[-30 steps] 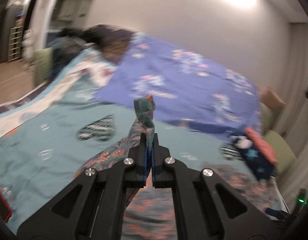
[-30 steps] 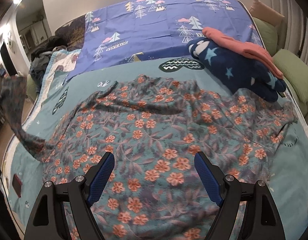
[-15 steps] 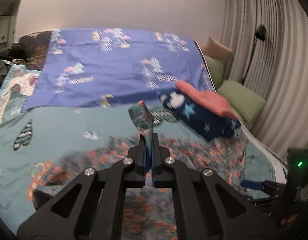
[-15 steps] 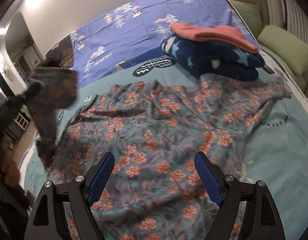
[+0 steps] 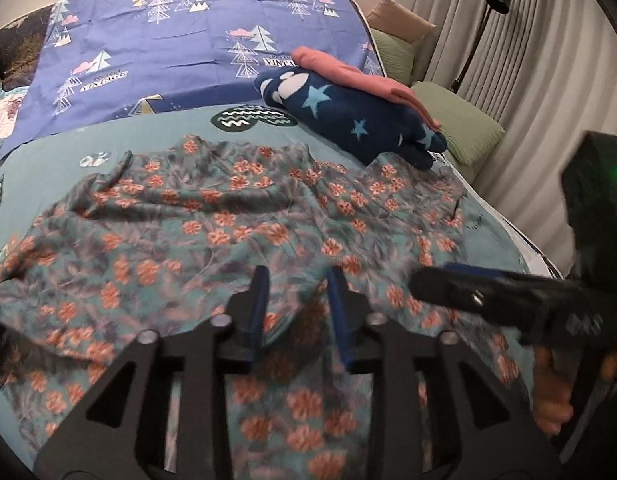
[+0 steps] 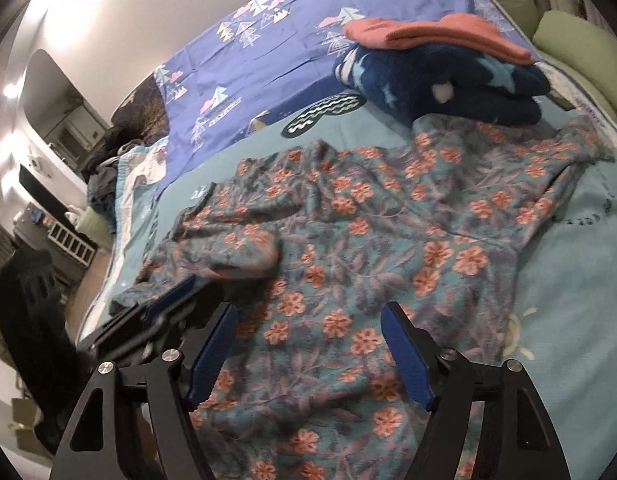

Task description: Fold small clothes

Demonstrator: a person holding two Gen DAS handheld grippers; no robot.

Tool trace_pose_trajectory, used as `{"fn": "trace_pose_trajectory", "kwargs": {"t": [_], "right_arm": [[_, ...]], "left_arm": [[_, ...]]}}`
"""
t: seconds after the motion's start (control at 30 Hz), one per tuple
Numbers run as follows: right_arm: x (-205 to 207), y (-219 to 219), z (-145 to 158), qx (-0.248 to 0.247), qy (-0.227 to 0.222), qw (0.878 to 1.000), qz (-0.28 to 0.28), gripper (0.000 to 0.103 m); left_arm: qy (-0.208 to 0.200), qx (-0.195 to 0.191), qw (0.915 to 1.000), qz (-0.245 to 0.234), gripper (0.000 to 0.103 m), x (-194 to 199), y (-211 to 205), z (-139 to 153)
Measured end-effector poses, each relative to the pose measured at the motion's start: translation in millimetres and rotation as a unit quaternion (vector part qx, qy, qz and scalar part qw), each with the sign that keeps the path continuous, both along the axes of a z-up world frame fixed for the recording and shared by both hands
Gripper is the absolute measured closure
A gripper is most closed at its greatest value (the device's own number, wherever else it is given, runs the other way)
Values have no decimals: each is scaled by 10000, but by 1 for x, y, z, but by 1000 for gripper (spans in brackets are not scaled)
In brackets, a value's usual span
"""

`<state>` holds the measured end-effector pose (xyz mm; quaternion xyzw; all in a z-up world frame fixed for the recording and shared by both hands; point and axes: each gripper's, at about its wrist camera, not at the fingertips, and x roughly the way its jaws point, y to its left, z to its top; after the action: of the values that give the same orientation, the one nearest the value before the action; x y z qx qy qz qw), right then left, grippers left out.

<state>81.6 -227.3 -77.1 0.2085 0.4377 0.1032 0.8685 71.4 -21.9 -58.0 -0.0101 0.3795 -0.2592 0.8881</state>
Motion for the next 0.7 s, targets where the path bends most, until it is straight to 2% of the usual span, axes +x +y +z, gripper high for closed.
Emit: {"fn": "trace_pose_trajectory", "kwargs": {"t": [0.03,0.1,0.17,0.2,0.3,0.4,0.5,0.67,0.7], "right_arm": [[3,4,-2,43,30,10000,76,28],[8,10,-5,128,97,9996,236,28],[13,17,-9,221,177,9989,385,28],[17,20,-12,263,233,9983,465,28],[29,30,-22,392,416,9961,667,28],[41,37,-31,561,579,9933,825,29],[51,42,-35,584,604,9926,882,29],[77,55,-39,551,545,9907,1119,30],[85,58,-41,491,544,9909,1131,34]], "left_arm": [[-61,11,10000,28,60,-5,7,4],[-230,37,9996,185,45,-16,25,13],[-421,134,9980,454,40,-25,46,19],[-553,311,9954,717,39,-29,61,22],[-722,880,9822,1492,38,-31,105,19],[-479,1122,9659,2283,38,-26,156,5],[-92,1163,9549,2731,38,-20,193,-18],[334,1177,9527,2783,38,1,209,-48],[368,1195,9513,2817,38,6,209,-52]]}}
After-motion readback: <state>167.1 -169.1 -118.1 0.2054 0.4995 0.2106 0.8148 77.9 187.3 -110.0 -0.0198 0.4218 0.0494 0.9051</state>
